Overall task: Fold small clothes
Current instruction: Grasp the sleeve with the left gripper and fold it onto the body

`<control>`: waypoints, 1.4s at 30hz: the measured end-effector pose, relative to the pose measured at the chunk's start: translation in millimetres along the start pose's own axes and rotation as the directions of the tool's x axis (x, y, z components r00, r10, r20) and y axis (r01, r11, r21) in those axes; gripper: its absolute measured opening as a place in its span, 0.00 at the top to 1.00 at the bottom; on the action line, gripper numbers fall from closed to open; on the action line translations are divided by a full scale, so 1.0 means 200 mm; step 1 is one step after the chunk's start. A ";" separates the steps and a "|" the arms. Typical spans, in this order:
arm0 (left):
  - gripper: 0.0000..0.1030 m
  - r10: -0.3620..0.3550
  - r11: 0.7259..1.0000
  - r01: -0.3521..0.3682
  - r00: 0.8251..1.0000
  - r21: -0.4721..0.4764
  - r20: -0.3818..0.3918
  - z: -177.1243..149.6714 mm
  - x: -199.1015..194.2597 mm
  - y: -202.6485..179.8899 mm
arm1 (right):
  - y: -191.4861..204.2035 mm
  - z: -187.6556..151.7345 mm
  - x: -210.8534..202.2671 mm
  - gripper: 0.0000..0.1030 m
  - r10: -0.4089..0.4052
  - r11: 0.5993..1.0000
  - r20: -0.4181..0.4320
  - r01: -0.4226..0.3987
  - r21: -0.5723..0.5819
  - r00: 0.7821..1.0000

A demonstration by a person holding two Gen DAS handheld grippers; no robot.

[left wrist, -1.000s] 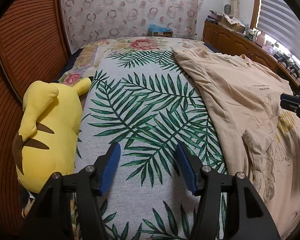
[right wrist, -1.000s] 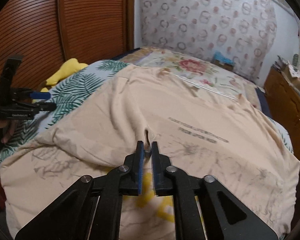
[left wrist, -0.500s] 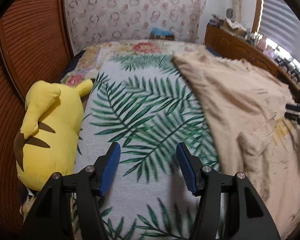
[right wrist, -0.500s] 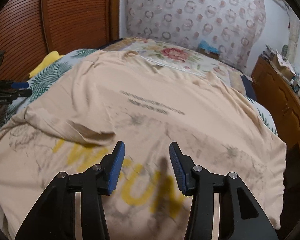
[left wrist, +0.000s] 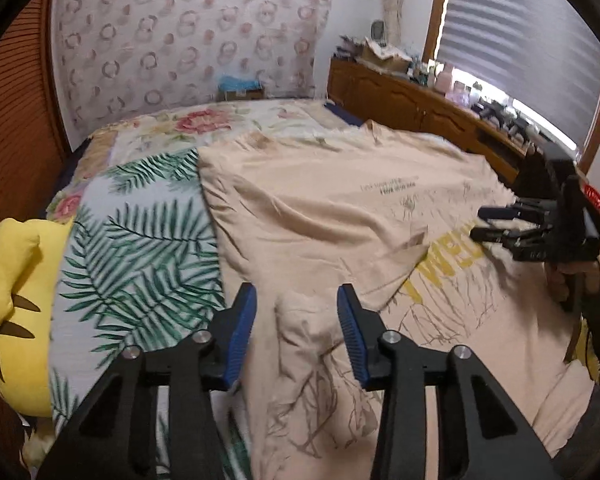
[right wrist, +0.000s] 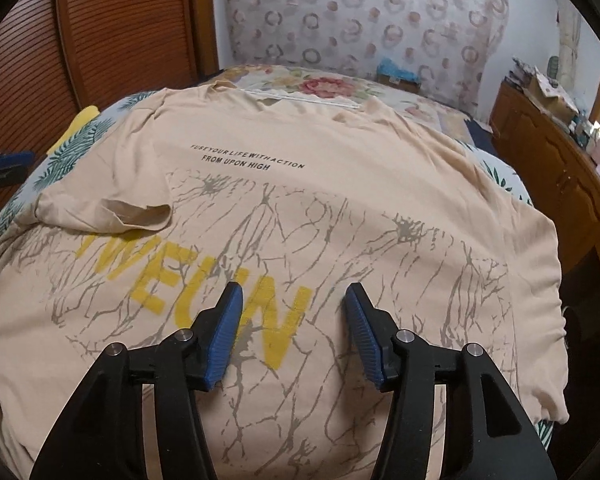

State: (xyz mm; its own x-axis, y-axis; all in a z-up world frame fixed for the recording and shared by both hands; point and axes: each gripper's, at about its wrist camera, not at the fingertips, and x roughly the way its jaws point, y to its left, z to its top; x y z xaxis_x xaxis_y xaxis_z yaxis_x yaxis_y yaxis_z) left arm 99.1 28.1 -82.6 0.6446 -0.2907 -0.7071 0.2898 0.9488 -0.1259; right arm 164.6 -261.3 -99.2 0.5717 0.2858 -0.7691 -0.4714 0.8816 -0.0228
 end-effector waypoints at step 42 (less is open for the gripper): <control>0.83 -0.065 0.991 0.063 0.998 0.120 0.011 -0.22 -0.17 -0.33 | 0.02 -0.01 -0.01 0.43 -0.007 1.000 0.003 0.007 0.003 1.000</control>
State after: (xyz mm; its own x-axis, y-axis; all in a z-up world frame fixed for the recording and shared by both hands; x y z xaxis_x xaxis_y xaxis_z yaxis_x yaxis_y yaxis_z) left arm 26.5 -18.2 -80.6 0.6320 -0.3527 -0.6901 0.4125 0.9069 -0.0857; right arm 160.6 -259.9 -98.8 0.5768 0.2810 -0.7670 -0.4656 0.8846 -0.0260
